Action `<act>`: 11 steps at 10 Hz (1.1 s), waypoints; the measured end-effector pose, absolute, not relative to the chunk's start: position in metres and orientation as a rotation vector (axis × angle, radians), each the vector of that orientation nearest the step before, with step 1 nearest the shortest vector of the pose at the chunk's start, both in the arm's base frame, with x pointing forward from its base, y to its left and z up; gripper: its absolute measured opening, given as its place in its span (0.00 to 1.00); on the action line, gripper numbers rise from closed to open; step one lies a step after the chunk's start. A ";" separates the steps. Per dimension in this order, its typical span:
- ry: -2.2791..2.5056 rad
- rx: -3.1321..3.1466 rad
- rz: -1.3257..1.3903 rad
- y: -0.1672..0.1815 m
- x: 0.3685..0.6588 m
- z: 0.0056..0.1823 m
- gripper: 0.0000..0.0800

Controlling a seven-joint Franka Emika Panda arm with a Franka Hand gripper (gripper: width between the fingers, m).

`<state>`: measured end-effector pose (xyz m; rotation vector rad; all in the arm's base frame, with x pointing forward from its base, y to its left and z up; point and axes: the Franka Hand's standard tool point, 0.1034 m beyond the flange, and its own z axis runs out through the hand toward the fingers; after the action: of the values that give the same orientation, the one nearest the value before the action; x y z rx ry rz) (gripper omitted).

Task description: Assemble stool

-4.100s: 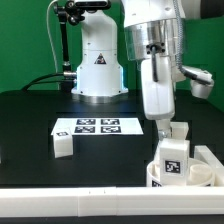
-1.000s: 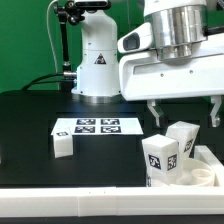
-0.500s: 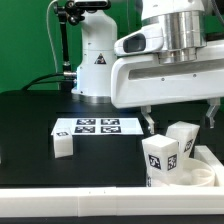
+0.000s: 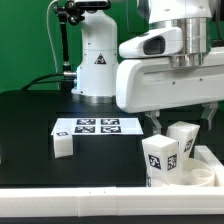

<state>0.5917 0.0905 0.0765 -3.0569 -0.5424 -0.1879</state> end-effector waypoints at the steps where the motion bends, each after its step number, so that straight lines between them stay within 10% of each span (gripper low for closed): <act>1: -0.635 -3.051 -0.181 0.090 0.592 0.077 0.81; 5: -0.952 -3.009 -0.169 0.081 0.592 0.075 0.81; 8: -0.951 -3.013 -0.167 0.078 0.593 0.075 0.49; 11: -0.917 -3.022 -0.166 0.077 0.592 0.074 0.42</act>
Offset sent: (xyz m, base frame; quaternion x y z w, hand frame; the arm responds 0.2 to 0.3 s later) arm 0.0008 -0.0032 -0.0004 -0.0005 -0.0021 -0.1353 0.9908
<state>0.5924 0.0774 0.0744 -3.0224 -0.9169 -0.1660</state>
